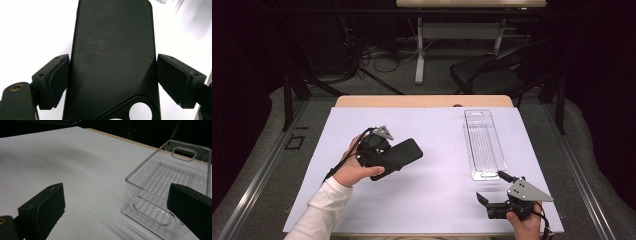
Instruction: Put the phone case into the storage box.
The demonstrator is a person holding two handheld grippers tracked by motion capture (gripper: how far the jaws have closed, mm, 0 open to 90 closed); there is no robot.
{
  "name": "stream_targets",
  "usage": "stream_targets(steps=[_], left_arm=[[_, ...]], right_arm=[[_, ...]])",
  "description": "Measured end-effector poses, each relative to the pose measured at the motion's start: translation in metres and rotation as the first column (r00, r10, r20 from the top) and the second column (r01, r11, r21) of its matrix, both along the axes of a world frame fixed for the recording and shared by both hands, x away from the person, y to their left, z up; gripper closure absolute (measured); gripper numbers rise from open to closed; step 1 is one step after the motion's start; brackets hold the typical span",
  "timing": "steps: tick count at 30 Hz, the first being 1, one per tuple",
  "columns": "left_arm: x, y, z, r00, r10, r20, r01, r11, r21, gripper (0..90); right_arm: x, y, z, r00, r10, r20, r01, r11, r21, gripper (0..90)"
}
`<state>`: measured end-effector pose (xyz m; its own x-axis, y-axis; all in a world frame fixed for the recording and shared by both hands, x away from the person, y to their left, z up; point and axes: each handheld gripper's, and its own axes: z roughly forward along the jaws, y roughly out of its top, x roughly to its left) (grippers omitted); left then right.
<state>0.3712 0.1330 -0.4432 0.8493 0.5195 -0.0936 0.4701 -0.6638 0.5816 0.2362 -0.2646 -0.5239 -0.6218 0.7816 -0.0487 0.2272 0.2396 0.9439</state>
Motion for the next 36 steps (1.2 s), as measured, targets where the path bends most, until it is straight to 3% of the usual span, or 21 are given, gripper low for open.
stream_targets(steps=[10, 18, 29, 36], left_arm=[[-0.003, -0.024, 0.012, 0.9991, -0.038, 0.022, 0.038, 0.9991, -0.017, 14.3], [-0.007, -0.039, 0.017, 0.9976, -0.067, 0.018, 0.068, 0.9970, -0.036, 14.3], [-0.010, -0.040, 0.017, 0.9980, -0.062, 0.014, 0.063, 0.9972, -0.041, 14.3], [-0.009, -0.039, 0.015, 0.9982, -0.059, 0.007, 0.059, 0.9975, -0.039, 14.3]], right_arm=[[0.000, 0.000, 0.000, 1.0000, 0.005, 0.000, -0.005, 1.000, -0.006, 1.4], [0.000, 0.001, 0.000, 1.0000, 0.009, 0.002, -0.009, 1.000, -0.005, 1.3], [0.003, 0.008, 0.010, 0.9997, 0.019, 0.014, -0.019, 0.999, -0.036, 1.3], [0.014, 0.023, 0.023, 0.9983, 0.056, -0.014, -0.057, 0.997, -0.044, 1.4]])
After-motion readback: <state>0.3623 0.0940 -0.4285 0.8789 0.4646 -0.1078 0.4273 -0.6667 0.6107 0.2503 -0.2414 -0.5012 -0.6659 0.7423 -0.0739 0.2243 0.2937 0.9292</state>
